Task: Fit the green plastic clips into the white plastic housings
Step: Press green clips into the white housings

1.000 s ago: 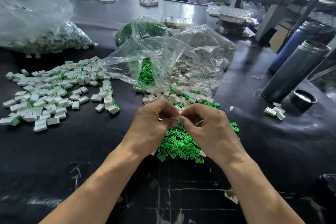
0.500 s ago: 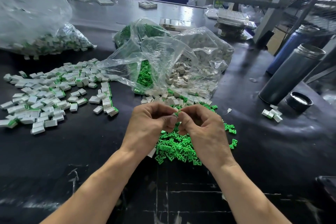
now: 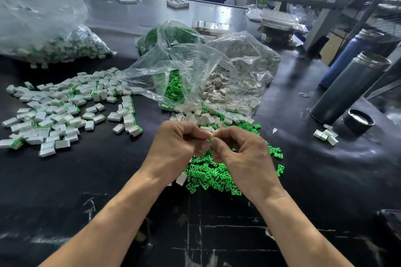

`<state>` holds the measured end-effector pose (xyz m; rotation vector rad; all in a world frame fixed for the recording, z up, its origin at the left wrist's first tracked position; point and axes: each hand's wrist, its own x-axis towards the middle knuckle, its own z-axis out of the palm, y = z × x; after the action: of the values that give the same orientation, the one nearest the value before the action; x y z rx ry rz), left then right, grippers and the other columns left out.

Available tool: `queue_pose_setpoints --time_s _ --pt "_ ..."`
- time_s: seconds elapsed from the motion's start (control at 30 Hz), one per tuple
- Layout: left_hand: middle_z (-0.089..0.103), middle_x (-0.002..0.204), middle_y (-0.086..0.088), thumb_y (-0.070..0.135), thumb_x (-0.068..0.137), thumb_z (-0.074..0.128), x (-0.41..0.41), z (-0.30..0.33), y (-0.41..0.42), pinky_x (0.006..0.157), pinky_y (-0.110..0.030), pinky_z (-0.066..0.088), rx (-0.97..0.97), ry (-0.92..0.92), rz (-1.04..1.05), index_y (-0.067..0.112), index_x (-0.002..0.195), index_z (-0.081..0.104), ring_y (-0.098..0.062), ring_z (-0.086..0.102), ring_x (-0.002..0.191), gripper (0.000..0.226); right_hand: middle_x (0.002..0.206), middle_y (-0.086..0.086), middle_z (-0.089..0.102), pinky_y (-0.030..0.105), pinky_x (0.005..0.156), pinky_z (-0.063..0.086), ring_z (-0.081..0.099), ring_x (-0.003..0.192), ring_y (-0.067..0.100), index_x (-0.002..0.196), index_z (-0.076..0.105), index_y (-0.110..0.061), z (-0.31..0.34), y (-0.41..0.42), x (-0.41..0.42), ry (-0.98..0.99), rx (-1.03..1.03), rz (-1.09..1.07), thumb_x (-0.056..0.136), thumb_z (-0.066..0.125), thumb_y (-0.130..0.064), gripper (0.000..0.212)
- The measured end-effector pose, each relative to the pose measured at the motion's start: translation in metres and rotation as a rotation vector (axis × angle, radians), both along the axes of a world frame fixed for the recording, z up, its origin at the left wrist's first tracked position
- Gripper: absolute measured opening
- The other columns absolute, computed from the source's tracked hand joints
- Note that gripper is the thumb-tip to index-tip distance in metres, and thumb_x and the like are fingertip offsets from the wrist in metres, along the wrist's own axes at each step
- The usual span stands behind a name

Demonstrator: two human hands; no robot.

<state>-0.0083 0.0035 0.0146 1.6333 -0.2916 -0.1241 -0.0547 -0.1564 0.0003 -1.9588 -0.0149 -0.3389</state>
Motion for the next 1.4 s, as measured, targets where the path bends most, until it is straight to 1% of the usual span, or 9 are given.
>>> queue_pose_setpoints --time_s 0.3,0.47,0.6,0.73,0.83,0.93,1.1,1.27,1.4 --pt "0.076 0.071 -0.004 -0.014 0.081 0.073 0.002 -0.004 -0.004 0.060 -0.022 0.057 -0.057 0.001 0.024 0.010 0.084 0.078 -0.010 0.070 0.064 0.025 0.076 0.008 0.076 0.040 0.062 0.064 0.069 0.062 0.022 0.085 0.081 -0.021 0.004 0.005 0.004 0.045 0.265 -0.041 0.095 0.072 -0.008 0.019" --pt "0.077 0.082 -0.003 -0.002 0.083 0.078 0.006 -0.005 -0.005 0.068 -0.022 0.055 -0.090 -0.040 0.044 0.013 0.088 0.077 -0.008 0.069 0.075 0.016 0.081 0.016 0.073 0.031 0.040 0.046 0.059 0.055 0.020 0.091 0.074 -0.011 0.010 0.009 0.005 0.097 0.426 -0.036 0.105 0.052 -0.044 0.041" --pt "0.073 0.088 -0.015 0.005 0.087 0.078 0.002 -0.003 -0.009 0.076 -0.034 0.059 -0.107 -0.006 -0.015 0.011 0.093 0.073 -0.017 0.068 0.074 0.009 0.069 0.012 0.067 0.026 0.041 0.036 0.053 0.052 0.021 0.075 0.070 -0.013 0.008 0.016 0.003 0.237 0.348 0.046 0.099 0.034 -0.073 0.074" --pt "0.070 0.076 -0.011 0.006 0.091 0.073 -0.004 -0.004 -0.015 0.057 -0.031 0.057 -0.176 0.042 -0.130 0.005 0.096 0.069 -0.022 0.065 0.059 0.006 0.055 -0.002 0.050 0.021 0.040 0.032 0.042 0.046 0.009 0.064 0.067 -0.023 0.006 0.022 0.003 0.210 0.362 0.039 0.107 0.028 -0.063 0.070" --pt "0.074 0.080 -0.010 0.008 0.089 0.075 -0.005 -0.005 -0.019 0.060 -0.026 0.057 -0.181 0.044 -0.125 0.009 0.093 0.072 -0.018 0.070 0.067 0.006 0.052 -0.010 0.039 0.021 0.040 0.029 0.034 0.046 0.007 0.069 0.074 -0.028 0.002 0.023 0.006 0.179 0.442 0.016 0.108 0.031 -0.057 0.065" --pt "0.075 0.084 -0.012 0.012 0.086 0.079 -0.005 -0.008 -0.020 0.072 -0.039 0.061 -0.131 0.024 -0.101 0.012 0.092 0.073 -0.019 0.071 0.073 0.008 0.051 -0.012 0.036 0.019 0.041 0.028 0.033 0.045 0.006 0.078 0.078 -0.022 -0.001 0.024 0.009 0.192 0.495 -0.023 0.098 0.033 -0.063 0.064" --pt "0.074 0.085 -0.015 0.011 0.089 0.078 -0.008 -0.007 -0.023 0.073 -0.041 0.059 -0.099 0.002 -0.079 0.008 0.095 0.073 -0.018 0.069 0.071 0.009 0.054 -0.016 0.062 0.025 0.057 0.040 0.055 0.052 -0.002 0.070 0.077 -0.041 -0.005 0.027 0.013 0.156 0.383 -0.121 0.096 0.030 -0.059 0.057" --pt "0.075 0.086 -0.013 0.012 0.090 0.077 -0.011 -0.007 -0.026 0.071 -0.034 0.060 -0.105 -0.045 -0.061 0.010 0.094 0.073 -0.027 0.072 0.076 0.006 0.083 -0.002 0.079 0.035 0.078 0.057 0.074 0.082 0.012 0.089 0.082 -0.015 -0.006 0.026 0.018 0.070 0.302 -0.223 0.095 0.029 -0.050 0.064" --pt "0.076 0.088 -0.008 0.014 0.090 0.078 -0.013 -0.007 -0.026 0.075 -0.035 0.060 -0.110 -0.045 -0.045 0.013 0.093 0.074 -0.030 0.073 0.086 0.005 0.071 -0.004 0.074 0.027 0.066 0.052 0.071 0.070 0.009 0.075 0.077 -0.020 -0.005 0.027 0.018 0.030 0.251 -0.275 0.094 0.029 -0.046 0.058"
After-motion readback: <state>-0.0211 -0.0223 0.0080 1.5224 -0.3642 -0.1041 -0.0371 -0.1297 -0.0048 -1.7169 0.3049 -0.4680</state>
